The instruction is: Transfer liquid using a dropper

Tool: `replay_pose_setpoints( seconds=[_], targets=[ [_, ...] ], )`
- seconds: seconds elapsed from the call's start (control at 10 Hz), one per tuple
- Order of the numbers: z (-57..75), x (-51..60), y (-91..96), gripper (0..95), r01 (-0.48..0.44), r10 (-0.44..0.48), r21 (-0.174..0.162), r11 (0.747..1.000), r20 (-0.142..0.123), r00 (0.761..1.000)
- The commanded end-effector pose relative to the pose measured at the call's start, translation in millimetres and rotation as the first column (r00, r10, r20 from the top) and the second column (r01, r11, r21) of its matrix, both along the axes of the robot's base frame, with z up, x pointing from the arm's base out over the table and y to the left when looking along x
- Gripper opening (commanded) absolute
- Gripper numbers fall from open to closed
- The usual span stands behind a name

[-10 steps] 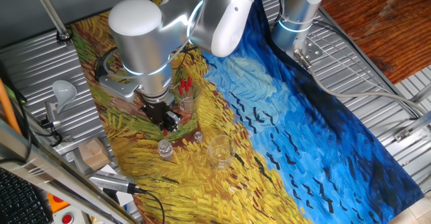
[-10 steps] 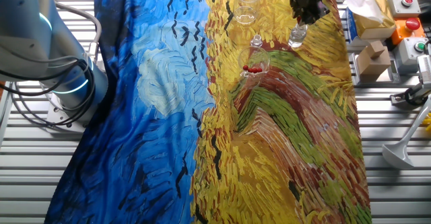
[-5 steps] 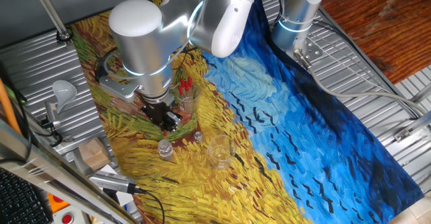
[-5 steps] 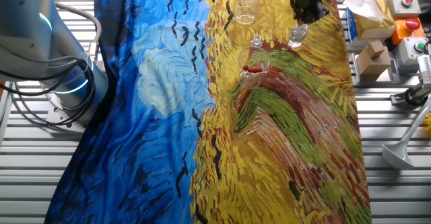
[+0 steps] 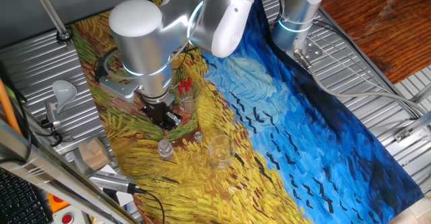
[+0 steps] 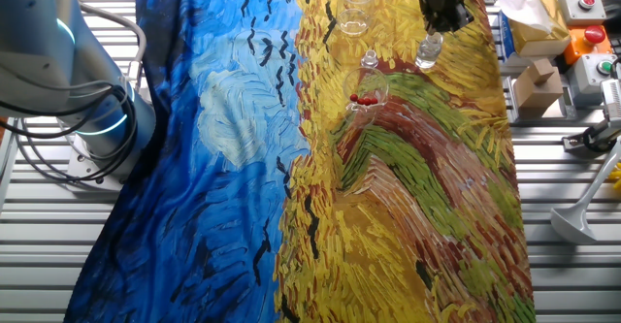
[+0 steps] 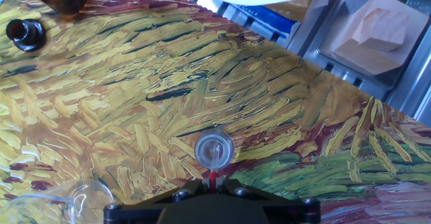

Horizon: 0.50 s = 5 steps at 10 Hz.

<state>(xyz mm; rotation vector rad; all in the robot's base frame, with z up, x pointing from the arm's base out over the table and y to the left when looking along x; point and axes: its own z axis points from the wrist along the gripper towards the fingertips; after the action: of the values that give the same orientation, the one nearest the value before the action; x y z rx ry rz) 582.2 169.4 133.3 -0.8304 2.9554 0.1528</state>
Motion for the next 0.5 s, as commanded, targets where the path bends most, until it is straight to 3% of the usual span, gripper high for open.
replay_pose_setpoints(
  seconds=[0.1,0.5],
  targets=[
    [0.2,-0.1,0.0,0.0,-0.003,0.003,0.003,1.0,-0.003,1.0],
    [1.0,0.1,0.1,0.0,-0.015,0.015,0.004,1.0,-0.004,1.0]
  ],
)
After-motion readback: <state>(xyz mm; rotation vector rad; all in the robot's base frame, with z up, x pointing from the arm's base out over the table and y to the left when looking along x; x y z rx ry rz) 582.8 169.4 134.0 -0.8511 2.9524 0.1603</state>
